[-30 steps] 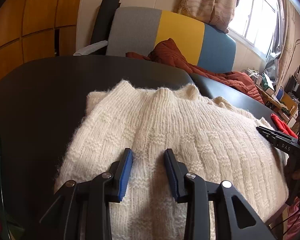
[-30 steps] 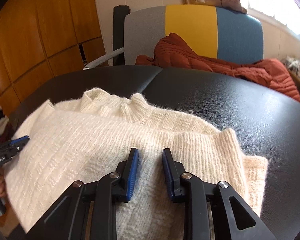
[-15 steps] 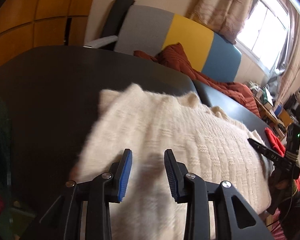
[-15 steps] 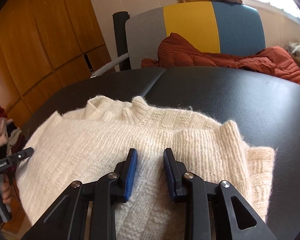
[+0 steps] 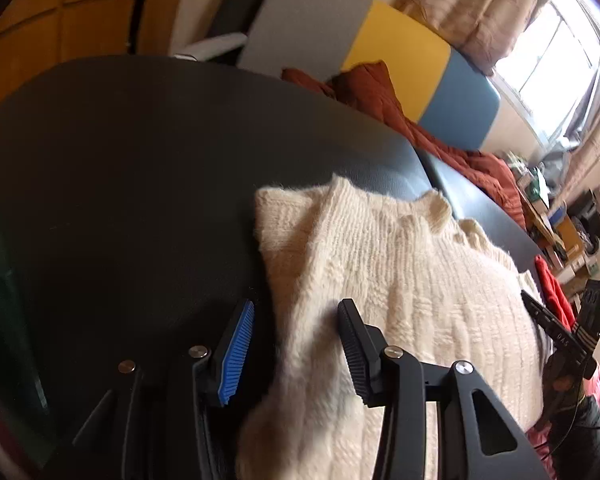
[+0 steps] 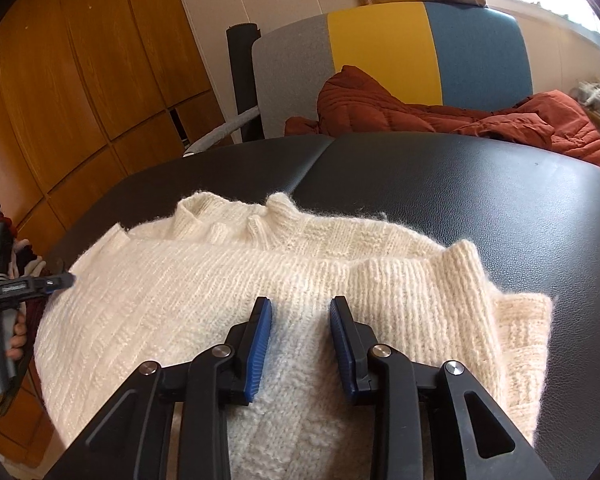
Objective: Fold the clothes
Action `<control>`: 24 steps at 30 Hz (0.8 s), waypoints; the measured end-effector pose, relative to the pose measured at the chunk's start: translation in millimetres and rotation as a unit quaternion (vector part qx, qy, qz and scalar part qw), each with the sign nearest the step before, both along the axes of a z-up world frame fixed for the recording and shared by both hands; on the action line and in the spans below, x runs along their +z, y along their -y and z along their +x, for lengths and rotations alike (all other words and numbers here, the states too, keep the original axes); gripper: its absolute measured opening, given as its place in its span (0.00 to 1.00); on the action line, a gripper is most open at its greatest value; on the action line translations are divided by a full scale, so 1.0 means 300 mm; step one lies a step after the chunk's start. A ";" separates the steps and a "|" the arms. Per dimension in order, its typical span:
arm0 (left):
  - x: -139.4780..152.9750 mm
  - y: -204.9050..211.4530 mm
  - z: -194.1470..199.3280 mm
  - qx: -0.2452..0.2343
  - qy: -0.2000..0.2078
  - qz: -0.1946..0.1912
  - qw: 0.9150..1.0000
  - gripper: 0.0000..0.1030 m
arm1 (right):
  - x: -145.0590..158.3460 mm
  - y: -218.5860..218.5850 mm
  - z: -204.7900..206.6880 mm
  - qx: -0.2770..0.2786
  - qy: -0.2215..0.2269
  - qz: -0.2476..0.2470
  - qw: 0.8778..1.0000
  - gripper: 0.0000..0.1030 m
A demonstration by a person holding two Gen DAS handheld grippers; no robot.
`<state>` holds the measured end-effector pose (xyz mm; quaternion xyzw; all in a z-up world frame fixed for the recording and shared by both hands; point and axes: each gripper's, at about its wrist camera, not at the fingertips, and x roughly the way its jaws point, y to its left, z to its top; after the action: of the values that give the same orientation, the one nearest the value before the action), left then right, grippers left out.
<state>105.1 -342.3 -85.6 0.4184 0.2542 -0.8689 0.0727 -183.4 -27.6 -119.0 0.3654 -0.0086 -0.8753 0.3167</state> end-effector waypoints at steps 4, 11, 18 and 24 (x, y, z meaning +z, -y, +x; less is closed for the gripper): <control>-0.025 0.016 -0.013 0.004 -0.012 0.033 0.999 0.43 | -0.004 -0.004 -0.005 0.001 0.005 -0.008 1.000 0.31; -0.020 -0.047 0.013 0.006 -0.027 -0.025 0.999 0.43 | -0.006 -0.009 -0.007 0.003 0.007 -0.013 1.000 0.32; 0.006 -0.041 0.134 0.023 -0.030 0.000 0.999 0.43 | -0.006 -0.013 -0.011 0.004 0.010 -0.018 1.000 0.32; 0.029 -0.055 0.272 -0.007 -0.016 0.026 1.000 0.42 | -0.005 -0.012 -0.010 0.006 0.010 -0.021 1.000 0.34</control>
<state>186.8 -325.7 -76.9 0.4075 0.2748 -0.8693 0.0516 -186.3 -23.9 -120.4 0.3674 -0.0276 -0.8693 0.3295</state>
